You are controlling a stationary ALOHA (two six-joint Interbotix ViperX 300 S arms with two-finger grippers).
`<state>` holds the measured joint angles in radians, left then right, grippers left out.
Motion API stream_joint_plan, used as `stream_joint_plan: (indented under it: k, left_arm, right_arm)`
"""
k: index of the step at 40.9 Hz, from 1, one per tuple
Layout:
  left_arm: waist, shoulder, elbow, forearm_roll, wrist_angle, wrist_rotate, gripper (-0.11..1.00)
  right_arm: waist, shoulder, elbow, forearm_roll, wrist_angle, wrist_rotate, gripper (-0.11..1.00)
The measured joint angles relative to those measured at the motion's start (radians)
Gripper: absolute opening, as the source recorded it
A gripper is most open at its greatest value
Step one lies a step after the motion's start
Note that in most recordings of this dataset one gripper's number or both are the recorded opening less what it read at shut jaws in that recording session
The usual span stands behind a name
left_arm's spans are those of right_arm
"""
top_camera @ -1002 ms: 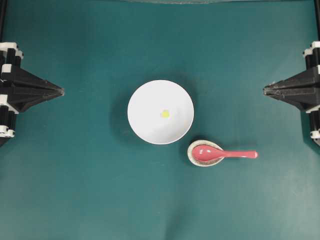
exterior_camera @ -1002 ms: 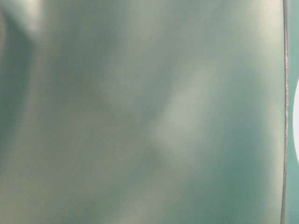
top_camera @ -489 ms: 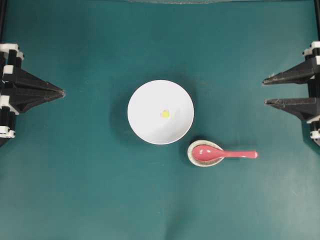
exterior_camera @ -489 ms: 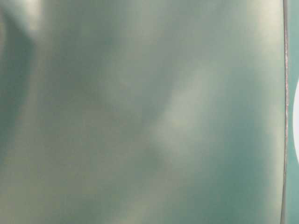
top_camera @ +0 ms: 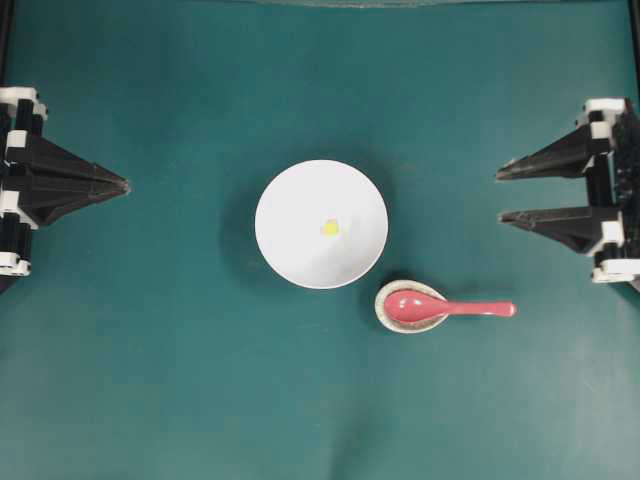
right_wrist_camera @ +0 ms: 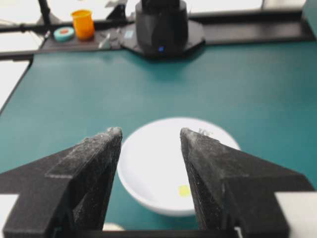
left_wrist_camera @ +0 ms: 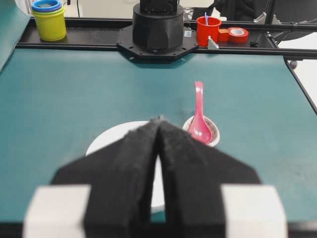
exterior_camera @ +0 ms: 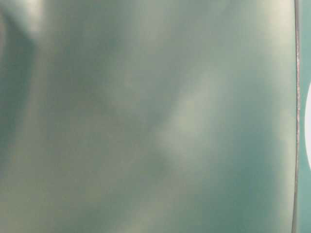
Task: Scoop the yellow hexagonal prism block from the bowl with a spoon using the right arm.
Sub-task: 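Move the right gripper to the pink spoon handle in the spoon rest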
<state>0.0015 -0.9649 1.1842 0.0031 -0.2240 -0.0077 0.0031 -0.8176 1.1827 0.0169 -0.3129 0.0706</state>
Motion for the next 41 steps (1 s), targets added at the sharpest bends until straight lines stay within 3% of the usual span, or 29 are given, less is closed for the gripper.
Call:
stream_joint_plan:
  k: [20,28,41]
  left_arm:
    - [0.000,0.000,0.002,0.000,0.006,-0.006,-0.01]
    - [0.000,-0.002,0.002,0.000,0.014,-0.020,-0.01]
    - [0.000,-0.002,0.000,-0.002,0.017,-0.020,-0.01]
  right_arm:
    - [0.104,0.310,0.018,0.018,-0.207,0.084,0.56]
    - [0.146,0.411,0.061,0.092,-0.324,0.092,0.56]
    - [0.290,0.568,0.138,0.242,-0.598,0.092,0.56]
